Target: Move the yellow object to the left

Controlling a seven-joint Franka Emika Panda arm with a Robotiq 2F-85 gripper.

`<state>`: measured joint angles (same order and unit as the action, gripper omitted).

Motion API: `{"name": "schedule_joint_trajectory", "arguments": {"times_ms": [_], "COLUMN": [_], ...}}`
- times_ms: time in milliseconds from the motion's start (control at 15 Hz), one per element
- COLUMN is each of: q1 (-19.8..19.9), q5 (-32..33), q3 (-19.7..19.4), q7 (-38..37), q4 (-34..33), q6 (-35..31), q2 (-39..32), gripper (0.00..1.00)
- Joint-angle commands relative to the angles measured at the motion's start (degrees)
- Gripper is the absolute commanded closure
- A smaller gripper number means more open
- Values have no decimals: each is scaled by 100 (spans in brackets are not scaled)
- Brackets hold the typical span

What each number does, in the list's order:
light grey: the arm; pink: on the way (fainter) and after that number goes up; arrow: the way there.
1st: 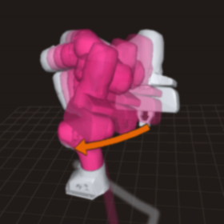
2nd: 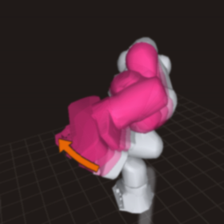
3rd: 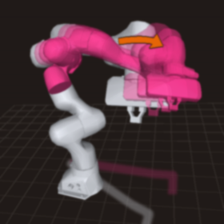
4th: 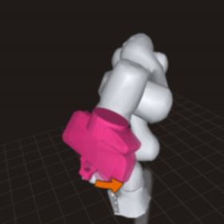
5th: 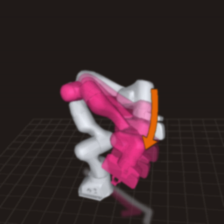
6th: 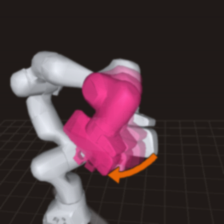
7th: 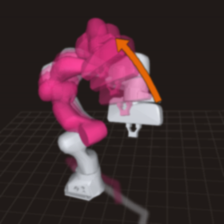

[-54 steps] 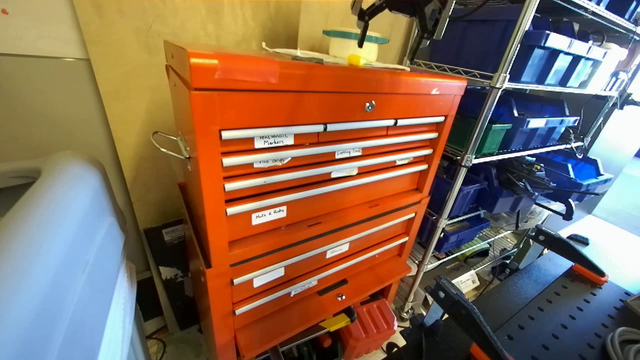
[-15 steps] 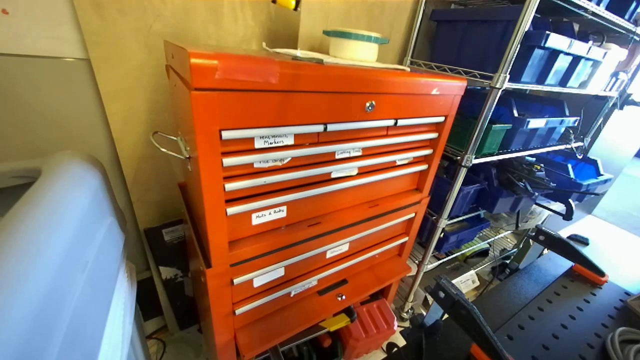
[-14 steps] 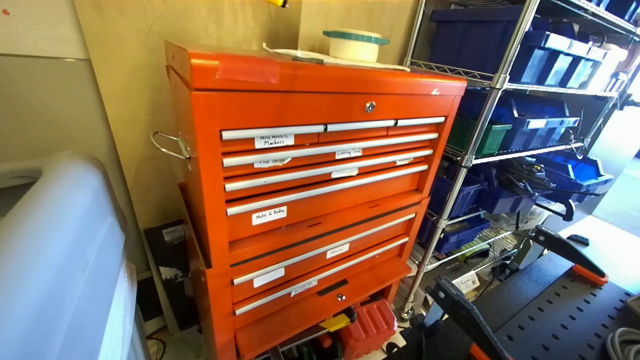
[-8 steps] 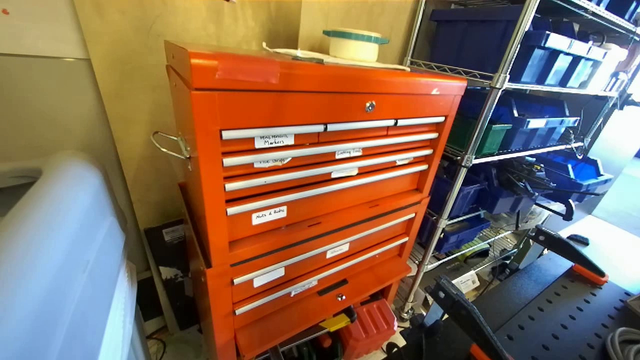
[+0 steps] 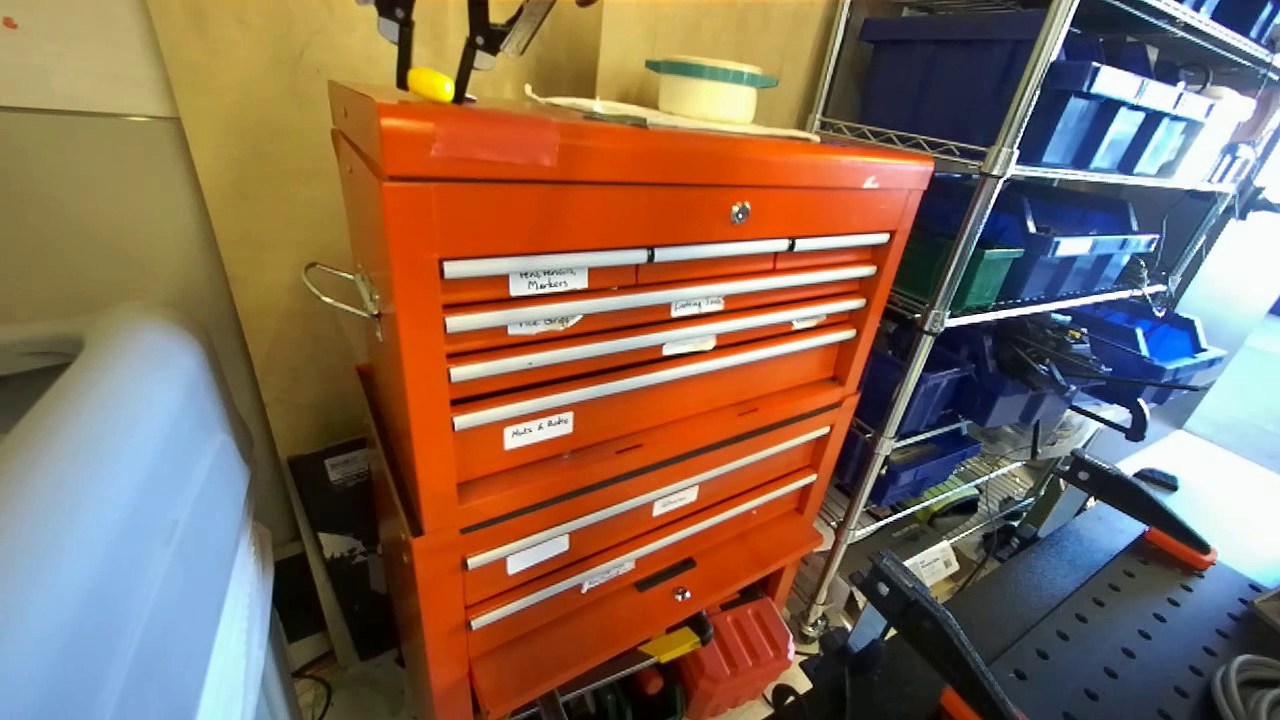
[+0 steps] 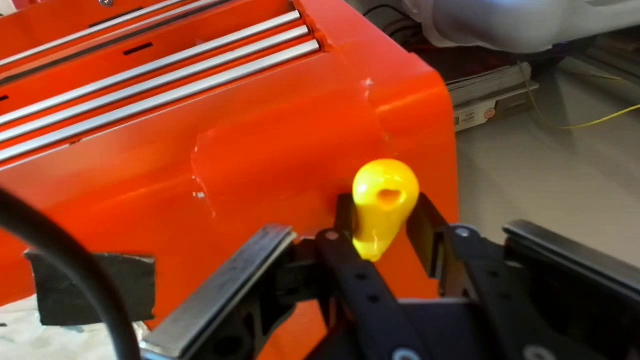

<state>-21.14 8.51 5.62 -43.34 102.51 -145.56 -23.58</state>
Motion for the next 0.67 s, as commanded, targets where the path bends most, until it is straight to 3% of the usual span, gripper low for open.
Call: {"name": "schedule_joint_trajectory", "arguments": {"times_ms": [0, 267, 467, 533, 600], "q1": [-33, 392, 1410, 671, 778], "q5": [-96, -841, -1559, -1217, -1289], "q3": [-10, 413, 1462, 720, 808], "q7": [76, 1233, 2631, 1955, 2084], "q4": [48, 444, 624, 277, 313], "q6": [-15, 150, 616, 318, 431], "q2": [79, 804, 1446, 882, 1057], "gripper": [36, 7, 0, 0, 0]}}
